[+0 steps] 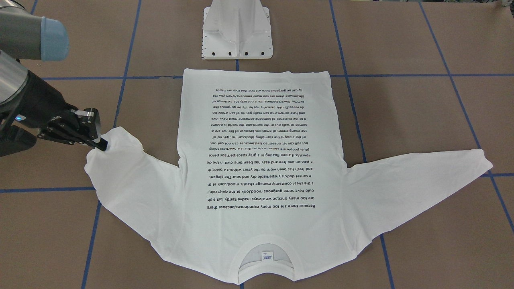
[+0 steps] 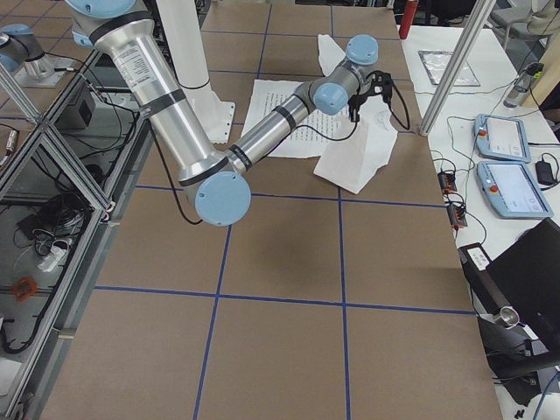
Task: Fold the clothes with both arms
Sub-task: 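Lift the sleeve with the right gripper and carry it across the shirt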
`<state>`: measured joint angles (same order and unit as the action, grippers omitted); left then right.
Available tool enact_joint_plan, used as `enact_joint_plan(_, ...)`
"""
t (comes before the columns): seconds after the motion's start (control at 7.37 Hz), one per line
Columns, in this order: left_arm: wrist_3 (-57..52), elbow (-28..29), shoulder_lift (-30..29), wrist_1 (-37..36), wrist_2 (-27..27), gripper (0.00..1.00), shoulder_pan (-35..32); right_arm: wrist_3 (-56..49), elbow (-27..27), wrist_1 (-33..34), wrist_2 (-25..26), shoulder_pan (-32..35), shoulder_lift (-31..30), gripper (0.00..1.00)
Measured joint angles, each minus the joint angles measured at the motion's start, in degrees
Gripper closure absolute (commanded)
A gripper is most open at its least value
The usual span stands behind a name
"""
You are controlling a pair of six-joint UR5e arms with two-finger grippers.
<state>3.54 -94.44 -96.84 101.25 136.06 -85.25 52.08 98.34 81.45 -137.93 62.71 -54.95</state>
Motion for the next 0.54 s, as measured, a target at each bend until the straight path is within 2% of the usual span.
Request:
enact_joint_plan(0.27,0.1,0.3,0.0,0.0,0.0,0.01,0.0,0.0,-8.1,0.5,2.0,-2.8,13.0,1.0)
enact_joint_plan(0.54,0.7,0.4,0.0,-0.1,0.0,0.01,0.0,-0.1,-19.4,0.3,7.1,-9.0,26.1,1.0)
